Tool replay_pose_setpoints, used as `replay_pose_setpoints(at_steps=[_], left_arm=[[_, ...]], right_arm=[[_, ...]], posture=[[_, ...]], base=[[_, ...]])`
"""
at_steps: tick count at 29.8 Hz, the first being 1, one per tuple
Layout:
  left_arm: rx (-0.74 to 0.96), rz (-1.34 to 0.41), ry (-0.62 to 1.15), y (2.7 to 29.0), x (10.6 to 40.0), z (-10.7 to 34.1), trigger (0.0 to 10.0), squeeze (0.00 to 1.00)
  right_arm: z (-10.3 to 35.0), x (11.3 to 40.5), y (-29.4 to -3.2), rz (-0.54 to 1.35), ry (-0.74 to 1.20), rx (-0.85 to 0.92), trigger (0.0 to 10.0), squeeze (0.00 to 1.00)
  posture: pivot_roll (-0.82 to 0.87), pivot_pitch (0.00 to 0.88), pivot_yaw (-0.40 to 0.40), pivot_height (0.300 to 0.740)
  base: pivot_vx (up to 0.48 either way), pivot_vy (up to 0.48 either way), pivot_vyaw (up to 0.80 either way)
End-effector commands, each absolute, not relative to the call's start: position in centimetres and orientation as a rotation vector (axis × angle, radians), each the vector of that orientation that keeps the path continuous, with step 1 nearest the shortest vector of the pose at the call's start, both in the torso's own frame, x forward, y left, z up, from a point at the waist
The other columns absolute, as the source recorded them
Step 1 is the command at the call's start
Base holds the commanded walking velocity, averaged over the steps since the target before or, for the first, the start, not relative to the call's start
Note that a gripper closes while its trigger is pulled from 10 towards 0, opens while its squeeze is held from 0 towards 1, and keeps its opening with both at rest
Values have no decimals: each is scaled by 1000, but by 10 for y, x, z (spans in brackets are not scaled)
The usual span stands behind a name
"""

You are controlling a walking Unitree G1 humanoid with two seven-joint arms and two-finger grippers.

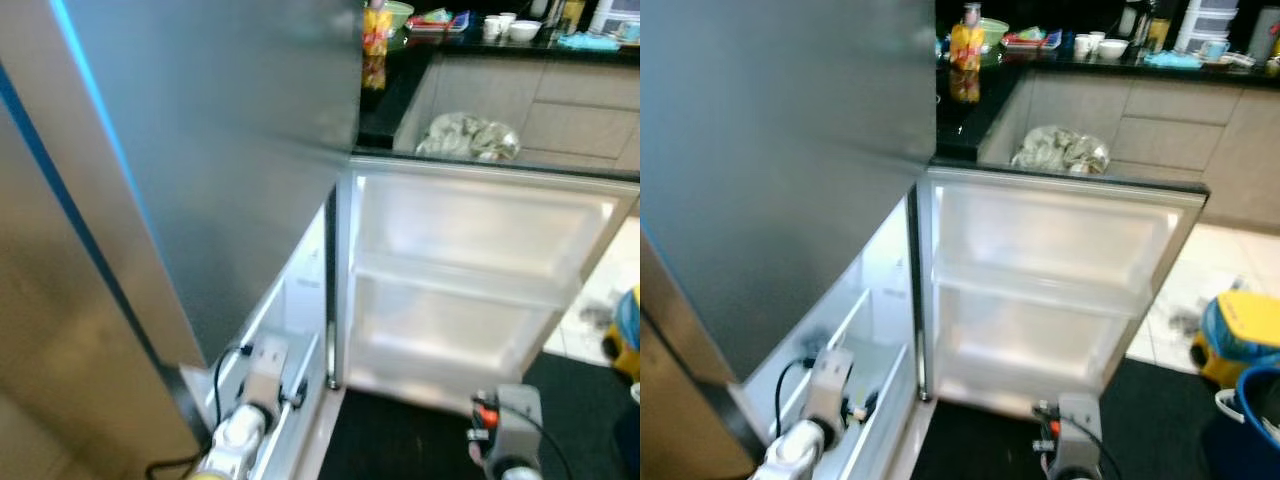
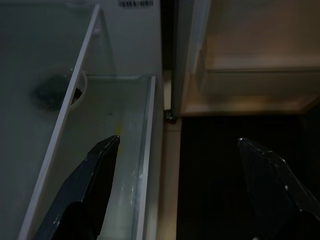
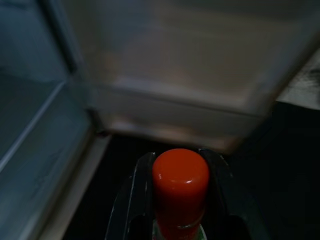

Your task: Restocking fridge

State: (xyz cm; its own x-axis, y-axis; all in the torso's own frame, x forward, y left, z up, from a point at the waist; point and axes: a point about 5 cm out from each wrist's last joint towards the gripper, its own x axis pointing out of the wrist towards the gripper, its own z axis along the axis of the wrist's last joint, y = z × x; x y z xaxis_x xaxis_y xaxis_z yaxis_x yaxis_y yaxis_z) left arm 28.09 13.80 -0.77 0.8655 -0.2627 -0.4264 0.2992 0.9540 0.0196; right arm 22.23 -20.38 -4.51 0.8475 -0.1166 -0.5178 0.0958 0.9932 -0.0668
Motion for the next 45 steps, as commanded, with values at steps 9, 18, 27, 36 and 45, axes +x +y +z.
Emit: replay_pose_setpoints(at_steps=[9,18,27,36,45], left_arm=[[94,-302,446,143,276,-11,10000,0],[85,-308,440,142,277,-10,10000,0],[80,-305,439,141,278,-9,10000,0],[68,-289,440,142,279,-9,10000,0],[63,-280,438,143,279,-9,10000,0]], right_arm=[[-46,218,-208,-125,546,-40,10000,0],[-46,219,-208,-123,545,-42,10000,0],[-45,220,-209,-123,545,-45,10000,0],[-44,221,-210,-117,546,-52,10000,0],[-43,223,-210,-113,545,-57,10000,0]], posture=[[-82,29,37,740],[-82,29,37,740],[-86,28,36,740],[-87,30,31,740],[-89,29,30,740]], base=[[0,-67,0],[0,-316,0],[0,-343,0],[0,-352,0],[0,-342,0]])
